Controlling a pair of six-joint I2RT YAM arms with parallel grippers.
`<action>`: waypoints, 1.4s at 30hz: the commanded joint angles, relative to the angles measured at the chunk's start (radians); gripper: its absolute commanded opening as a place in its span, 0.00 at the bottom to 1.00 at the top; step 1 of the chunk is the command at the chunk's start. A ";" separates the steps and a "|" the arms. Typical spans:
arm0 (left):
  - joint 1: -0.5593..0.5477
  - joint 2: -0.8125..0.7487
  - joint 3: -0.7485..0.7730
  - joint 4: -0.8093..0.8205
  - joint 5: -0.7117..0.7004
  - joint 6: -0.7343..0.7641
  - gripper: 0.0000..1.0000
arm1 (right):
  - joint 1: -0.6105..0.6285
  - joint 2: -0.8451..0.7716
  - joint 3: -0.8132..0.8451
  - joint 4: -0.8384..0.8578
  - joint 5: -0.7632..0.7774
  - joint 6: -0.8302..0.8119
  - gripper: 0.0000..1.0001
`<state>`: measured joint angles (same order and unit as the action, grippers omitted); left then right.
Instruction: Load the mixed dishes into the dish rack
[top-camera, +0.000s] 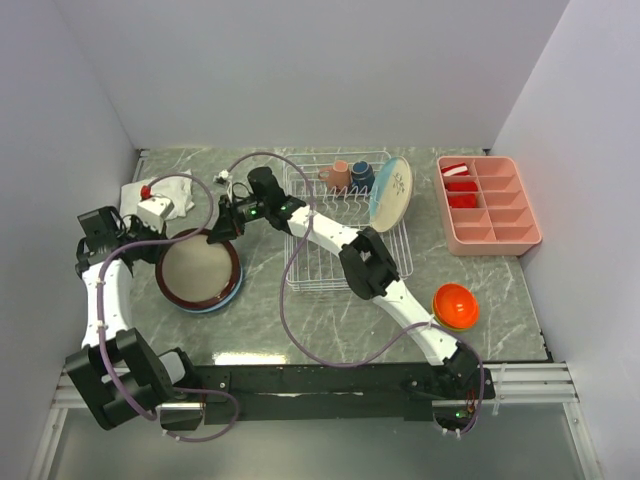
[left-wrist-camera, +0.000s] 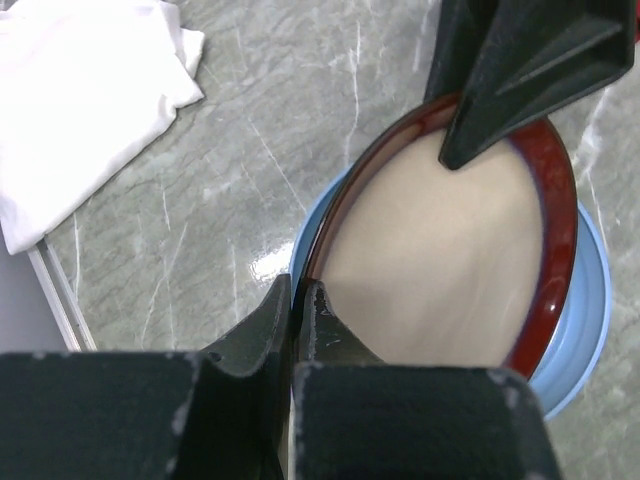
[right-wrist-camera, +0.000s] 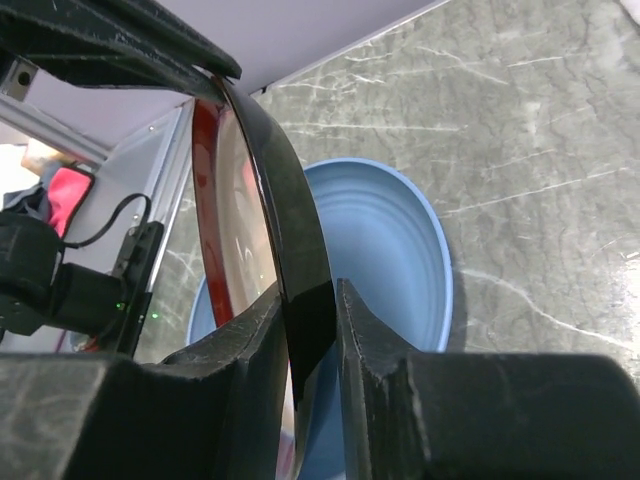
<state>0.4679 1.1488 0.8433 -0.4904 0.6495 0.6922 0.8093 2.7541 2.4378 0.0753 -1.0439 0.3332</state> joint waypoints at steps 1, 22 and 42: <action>0.008 -0.043 0.046 0.245 -0.083 -0.098 0.01 | 0.010 -0.076 0.021 -0.069 -0.059 -0.019 0.00; -0.142 -0.150 0.211 0.484 -0.313 -0.405 0.72 | -0.170 -0.621 -0.069 -0.358 0.684 0.004 0.00; -0.492 0.305 0.223 0.690 -0.490 -0.757 0.70 | -0.105 -1.090 -0.569 -0.367 1.831 -0.186 0.00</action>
<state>-0.0132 1.3964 0.9806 0.1192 0.1730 0.0029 0.6781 1.7622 1.8759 -0.3973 0.5648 0.1169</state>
